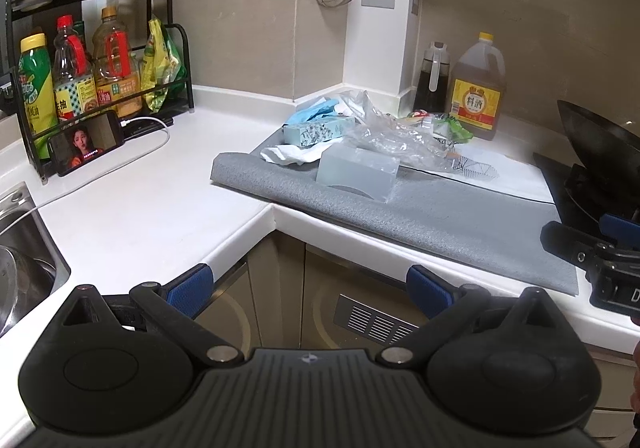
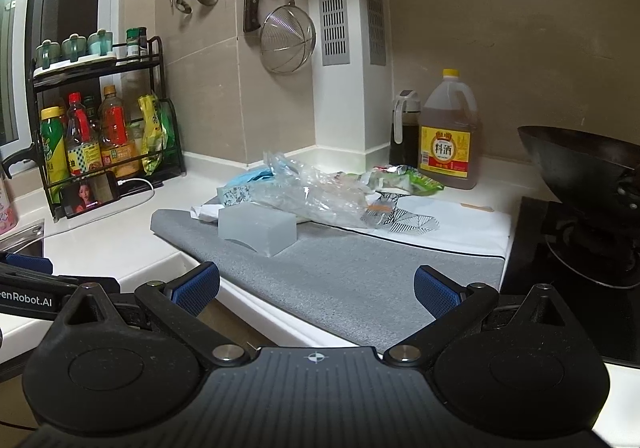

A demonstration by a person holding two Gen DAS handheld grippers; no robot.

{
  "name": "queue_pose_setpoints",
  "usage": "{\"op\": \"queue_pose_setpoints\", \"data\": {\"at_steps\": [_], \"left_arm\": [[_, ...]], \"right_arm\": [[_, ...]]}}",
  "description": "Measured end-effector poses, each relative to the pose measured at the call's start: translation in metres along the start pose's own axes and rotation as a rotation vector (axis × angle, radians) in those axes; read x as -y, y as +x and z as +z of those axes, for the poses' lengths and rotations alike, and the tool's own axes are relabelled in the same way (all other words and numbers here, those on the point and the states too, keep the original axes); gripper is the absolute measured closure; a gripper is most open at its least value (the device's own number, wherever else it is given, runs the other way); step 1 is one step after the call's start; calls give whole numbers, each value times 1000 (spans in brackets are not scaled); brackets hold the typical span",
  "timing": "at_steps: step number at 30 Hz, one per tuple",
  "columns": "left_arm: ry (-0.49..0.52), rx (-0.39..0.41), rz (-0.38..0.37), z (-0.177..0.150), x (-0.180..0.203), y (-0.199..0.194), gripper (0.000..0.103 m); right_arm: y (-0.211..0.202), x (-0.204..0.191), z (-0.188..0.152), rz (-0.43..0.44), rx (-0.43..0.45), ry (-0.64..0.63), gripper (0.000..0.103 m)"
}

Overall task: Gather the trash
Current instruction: 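Reach the right gripper to the clear plastic box and grasp it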

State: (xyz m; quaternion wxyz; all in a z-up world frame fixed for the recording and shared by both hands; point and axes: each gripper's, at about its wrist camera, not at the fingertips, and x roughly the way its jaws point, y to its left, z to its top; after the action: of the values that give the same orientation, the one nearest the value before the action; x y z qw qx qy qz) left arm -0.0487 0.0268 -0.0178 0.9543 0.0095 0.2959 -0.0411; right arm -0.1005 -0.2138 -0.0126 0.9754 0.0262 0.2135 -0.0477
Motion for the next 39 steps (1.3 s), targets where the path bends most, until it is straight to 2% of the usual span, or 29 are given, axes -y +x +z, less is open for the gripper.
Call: {"op": "queue_pose_setpoints", "data": {"at_steps": [6, 12, 17, 21, 25, 28, 30, 33, 34, 35, 36, 39], "left_arm": [[-11, 0, 31, 3, -7, 4, 0], [-24, -8, 76, 7, -19, 10, 0], [-40, -28, 104, 9, -29, 15, 0], [-42, -52, 124, 9, -35, 18, 0], [-32, -74, 154, 7, -38, 21, 0], [-33, -90, 173, 8, -42, 25, 0], [-37, -98, 185, 8, -44, 28, 0], [-40, -113, 191, 9, -45, 33, 0], [-37, -113, 189, 9, -44, 33, 0], [-33, -111, 188, 10, -42, 34, 0], [-29, -109, 188, 10, -41, 34, 0], [-15, -110, 184, 12, -36, 38, 0]], "right_arm": [[21, -5, 7, 37, -16, -3, 0], [61, -9, 13, 91, -68, -8, 0], [120, -17, 23, 172, -123, -1, 0], [182, -30, 29, 260, -194, -81, 0], [234, -42, 34, 276, -257, -127, 0], [257, -49, 35, 228, -223, -193, 0], [269, -54, 37, 265, -231, -221, 0], [283, -58, 39, 380, -262, -215, 0], [280, -59, 39, 410, -248, -209, 6], [276, -59, 39, 431, -230, -206, 26], [271, -59, 38, 446, -218, -203, 38], [254, -55, 32, 423, -200, -201, 40]]}}
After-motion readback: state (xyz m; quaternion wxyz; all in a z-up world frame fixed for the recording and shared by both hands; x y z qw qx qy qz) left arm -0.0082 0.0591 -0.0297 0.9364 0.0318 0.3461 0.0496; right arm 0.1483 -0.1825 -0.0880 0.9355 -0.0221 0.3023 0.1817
